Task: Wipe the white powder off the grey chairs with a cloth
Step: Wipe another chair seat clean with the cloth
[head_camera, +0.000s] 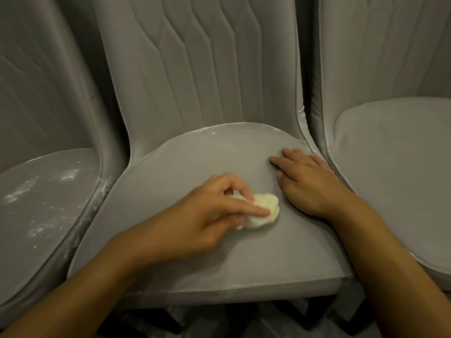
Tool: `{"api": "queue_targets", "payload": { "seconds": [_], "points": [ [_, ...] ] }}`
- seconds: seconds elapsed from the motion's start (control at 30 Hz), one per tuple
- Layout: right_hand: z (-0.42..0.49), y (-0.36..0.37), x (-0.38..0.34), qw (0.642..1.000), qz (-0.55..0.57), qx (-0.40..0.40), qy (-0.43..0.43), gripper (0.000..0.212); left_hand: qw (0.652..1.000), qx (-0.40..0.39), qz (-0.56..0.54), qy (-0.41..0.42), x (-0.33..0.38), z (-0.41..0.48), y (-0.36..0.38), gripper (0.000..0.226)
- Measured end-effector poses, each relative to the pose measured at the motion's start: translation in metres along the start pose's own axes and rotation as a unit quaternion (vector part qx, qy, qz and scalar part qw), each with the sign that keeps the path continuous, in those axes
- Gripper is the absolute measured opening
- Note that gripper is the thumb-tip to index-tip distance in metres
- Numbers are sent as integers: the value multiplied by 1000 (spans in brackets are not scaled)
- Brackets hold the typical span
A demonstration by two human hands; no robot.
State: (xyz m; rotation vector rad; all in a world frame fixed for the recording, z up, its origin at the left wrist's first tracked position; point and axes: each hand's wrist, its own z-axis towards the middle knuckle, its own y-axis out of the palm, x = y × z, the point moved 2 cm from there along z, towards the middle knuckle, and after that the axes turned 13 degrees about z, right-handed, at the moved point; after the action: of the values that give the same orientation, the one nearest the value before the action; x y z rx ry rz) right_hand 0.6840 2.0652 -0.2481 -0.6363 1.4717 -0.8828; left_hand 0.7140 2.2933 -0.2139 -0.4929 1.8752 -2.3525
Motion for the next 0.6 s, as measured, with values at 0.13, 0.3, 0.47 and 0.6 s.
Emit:
{"api": "queue_targets", "payload": {
  "seconds": [0.13, 0.3, 0.47, 0.6],
  "points": [
    [1, 0, -2, 1000, -5, -4, 1, 49, 995, 33, 99, 5, -22, -5, 13, 43],
    [0, -1, -3, 1000, -13, -4, 4, 49, 956, 71, 97, -267, -105, 39, 21, 38],
    [-1, 1, -3, 1000, -16, 2, 5, 49, 970, 48, 39, -237, -78, 40, 9, 34],
    [-2, 1, -3, 1000, -16, 4, 1, 49, 996, 1, 10, -87, -18, -10, -4, 34]
  ]
}}
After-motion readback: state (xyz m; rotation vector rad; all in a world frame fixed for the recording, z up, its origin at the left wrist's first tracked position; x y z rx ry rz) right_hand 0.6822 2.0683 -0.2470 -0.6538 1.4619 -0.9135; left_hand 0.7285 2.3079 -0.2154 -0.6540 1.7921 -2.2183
